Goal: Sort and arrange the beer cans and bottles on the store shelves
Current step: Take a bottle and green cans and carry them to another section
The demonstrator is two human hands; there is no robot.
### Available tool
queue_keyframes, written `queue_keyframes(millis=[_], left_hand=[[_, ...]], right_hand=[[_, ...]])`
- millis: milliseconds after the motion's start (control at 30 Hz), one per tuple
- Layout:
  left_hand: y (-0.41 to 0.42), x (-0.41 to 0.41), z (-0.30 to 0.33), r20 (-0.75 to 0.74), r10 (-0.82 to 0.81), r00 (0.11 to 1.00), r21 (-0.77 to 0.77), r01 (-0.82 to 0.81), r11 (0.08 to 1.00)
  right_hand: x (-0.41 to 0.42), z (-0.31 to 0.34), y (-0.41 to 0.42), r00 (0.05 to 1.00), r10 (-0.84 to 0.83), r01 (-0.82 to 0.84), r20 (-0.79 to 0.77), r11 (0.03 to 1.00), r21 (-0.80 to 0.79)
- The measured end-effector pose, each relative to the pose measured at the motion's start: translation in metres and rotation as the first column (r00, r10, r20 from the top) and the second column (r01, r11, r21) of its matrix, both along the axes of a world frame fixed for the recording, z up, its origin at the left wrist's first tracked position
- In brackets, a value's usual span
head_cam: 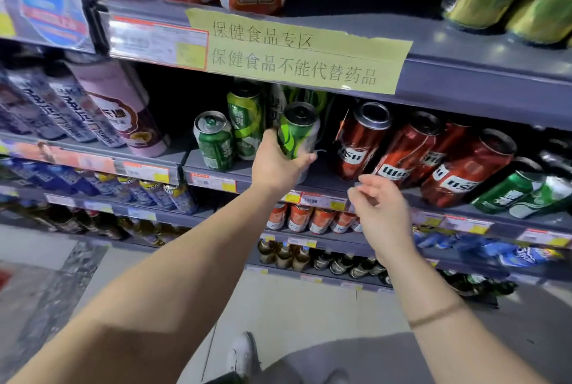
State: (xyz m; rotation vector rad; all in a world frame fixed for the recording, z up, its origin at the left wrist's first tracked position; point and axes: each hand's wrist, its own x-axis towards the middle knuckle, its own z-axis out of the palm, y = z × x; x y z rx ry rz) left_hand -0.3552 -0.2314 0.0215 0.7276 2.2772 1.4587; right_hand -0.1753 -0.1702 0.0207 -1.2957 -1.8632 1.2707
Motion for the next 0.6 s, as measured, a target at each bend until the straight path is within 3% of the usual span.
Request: queue_keyframes(millis=[133,267,367,600], left_hand=[[-0.015,-0.006,0.000,-0.011,-0.036,0.999,0.001,0.036,0.999],[-0.066,-0.029,-0.009,-0.155,0.279,0.948,0.144,-0.258,0.955],[-0.095,-0.063,-0.018,-0.142,0.426,0.893,0.080,-0.419,0.905],[-0.091,-0.112,-0.041,0.010,0.159,0.987,-0.049,-0.159,0.986]], right_hand=[[-0.043,0.004,-0.010,0.985,0.148,-0.143,0.086,0.988,-0.066],[-0.072,-0.001,-0.019,0.969,0.169,-0.153,0.182,0.983,-0.098],[-0.091,-0.006,-0.025,0.965,0.142,-0.132,0.222,0.989,-0.063],[-0.124,-0.008,-0.021,0.974,0.013,-0.017,0.225,1.000,0.013]])
